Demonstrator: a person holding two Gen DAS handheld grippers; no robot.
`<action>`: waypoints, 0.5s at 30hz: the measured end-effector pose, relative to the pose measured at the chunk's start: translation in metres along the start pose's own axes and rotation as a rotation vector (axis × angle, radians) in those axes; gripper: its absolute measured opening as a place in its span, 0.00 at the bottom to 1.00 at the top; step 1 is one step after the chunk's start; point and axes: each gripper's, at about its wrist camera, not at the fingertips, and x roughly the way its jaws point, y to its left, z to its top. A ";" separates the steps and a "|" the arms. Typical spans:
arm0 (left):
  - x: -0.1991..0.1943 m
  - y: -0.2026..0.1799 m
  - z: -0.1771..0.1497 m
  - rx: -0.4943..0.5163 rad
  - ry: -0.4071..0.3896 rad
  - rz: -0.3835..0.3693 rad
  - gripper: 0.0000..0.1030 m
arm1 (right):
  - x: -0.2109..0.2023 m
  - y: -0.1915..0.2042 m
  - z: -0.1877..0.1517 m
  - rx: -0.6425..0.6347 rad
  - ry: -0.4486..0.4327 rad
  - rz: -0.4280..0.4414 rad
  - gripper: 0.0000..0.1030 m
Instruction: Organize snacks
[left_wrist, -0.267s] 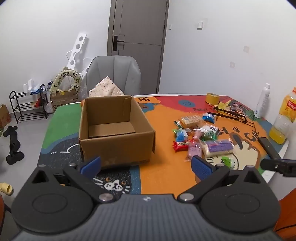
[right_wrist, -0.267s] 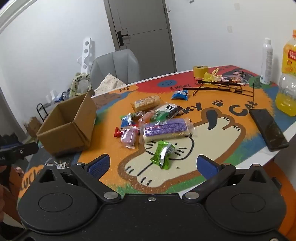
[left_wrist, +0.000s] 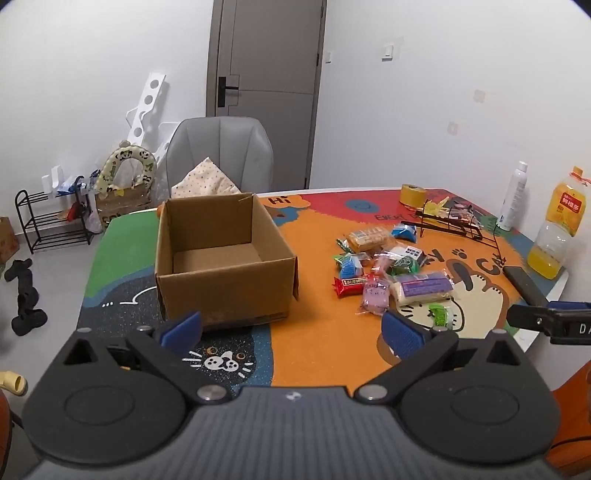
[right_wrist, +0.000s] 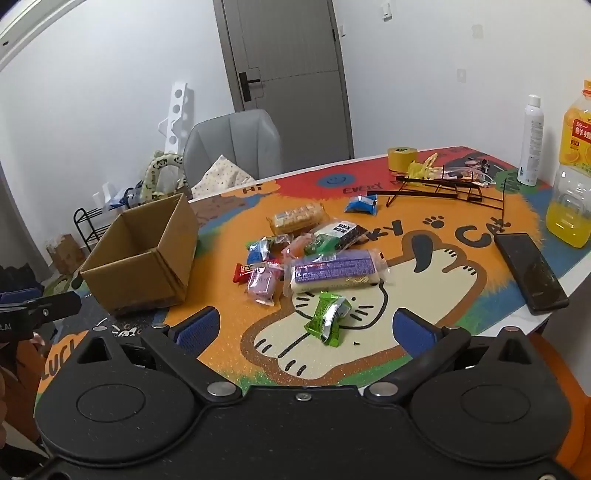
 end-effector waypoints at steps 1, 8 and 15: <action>-0.002 0.004 0.003 -0.008 0.009 -0.009 1.00 | 0.005 -0.003 0.002 0.006 0.011 -0.002 1.00; -0.001 0.012 0.003 -0.015 0.041 -0.025 1.00 | 0.002 -0.006 0.002 0.026 0.016 -0.013 1.00; 0.000 0.011 0.002 -0.011 0.042 -0.025 1.00 | 0.002 -0.008 0.002 0.045 0.001 -0.030 1.00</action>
